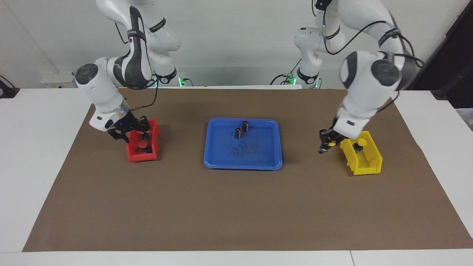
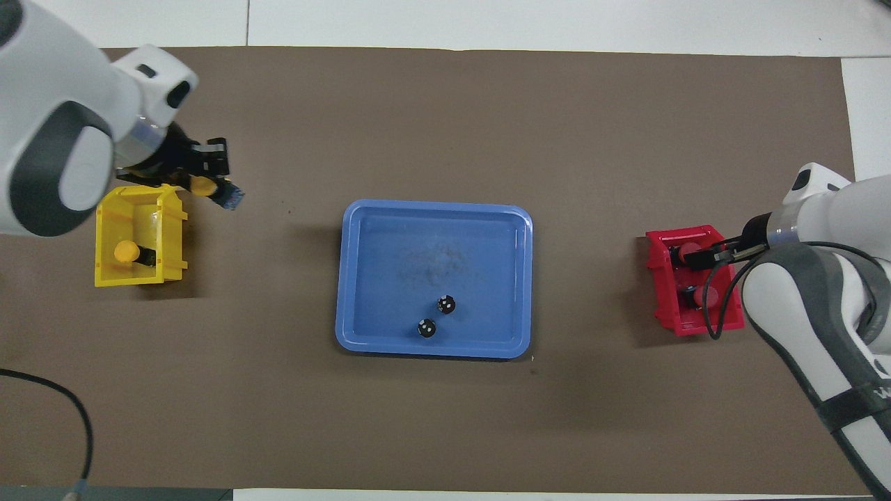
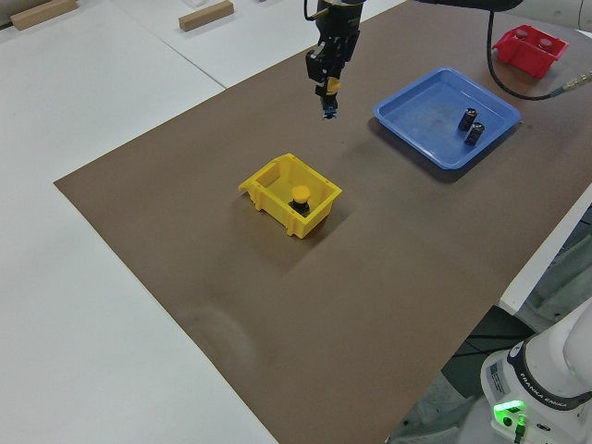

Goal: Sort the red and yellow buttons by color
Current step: 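Lower the yellow button into the yellow bin with the left gripper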

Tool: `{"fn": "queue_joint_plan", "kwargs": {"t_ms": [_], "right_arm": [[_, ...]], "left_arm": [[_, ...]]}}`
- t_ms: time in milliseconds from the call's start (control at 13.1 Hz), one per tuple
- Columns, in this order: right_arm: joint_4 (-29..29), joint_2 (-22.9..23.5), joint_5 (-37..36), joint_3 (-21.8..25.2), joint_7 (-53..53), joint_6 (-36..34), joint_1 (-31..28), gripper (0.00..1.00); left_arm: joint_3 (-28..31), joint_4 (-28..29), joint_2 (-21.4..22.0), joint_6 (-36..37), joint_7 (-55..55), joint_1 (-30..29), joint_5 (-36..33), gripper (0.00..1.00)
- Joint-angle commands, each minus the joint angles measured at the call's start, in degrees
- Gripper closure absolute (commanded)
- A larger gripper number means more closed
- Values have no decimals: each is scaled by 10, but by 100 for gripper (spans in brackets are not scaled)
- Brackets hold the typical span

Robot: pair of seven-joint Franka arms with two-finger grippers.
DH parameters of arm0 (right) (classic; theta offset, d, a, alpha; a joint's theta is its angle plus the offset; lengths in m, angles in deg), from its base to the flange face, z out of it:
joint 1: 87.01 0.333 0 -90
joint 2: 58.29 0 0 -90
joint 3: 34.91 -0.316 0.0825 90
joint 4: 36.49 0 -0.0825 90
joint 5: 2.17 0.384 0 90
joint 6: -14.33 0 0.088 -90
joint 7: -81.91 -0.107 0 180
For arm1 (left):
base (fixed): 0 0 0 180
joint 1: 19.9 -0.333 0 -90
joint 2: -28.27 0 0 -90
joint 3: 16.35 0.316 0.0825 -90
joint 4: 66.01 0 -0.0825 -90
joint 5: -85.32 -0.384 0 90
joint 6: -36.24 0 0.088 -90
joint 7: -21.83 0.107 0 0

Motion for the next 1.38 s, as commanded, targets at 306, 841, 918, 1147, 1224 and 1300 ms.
{"fn": "queue_joint_plan", "kwargs": {"t_ms": [306, 841, 918, 1147, 1224, 1300], "right_arm": [[-192, -29, -43, -1, -96, -271, -8, 0], [-281, -1, -67, -2, -116, -294, -5, 0], [-281, -1, -72, -2, -116, -295, -4, 0], [-281, -1, -67, -3, -150, -297, -8, 0], [-281, 0, -67, -3, -160, -294, -8, 0], [-281, 0, -69, -3, -162, -294, -4, 0]], "left_arm": [[-10, 125, 43, -122, 107, -65, -24, 99], [-11, 216, 38, -259, 112, -73, -24, 99], [-11, 221, 27, -274, 112, -73, -24, 99], [-11, 221, 13, -291, 114, -78, -24, 99], [-11, 225, 13, -291, 115, -79, -24, 99], [-10, 231, 13, -295, 117, -79, -24, 99]]}}
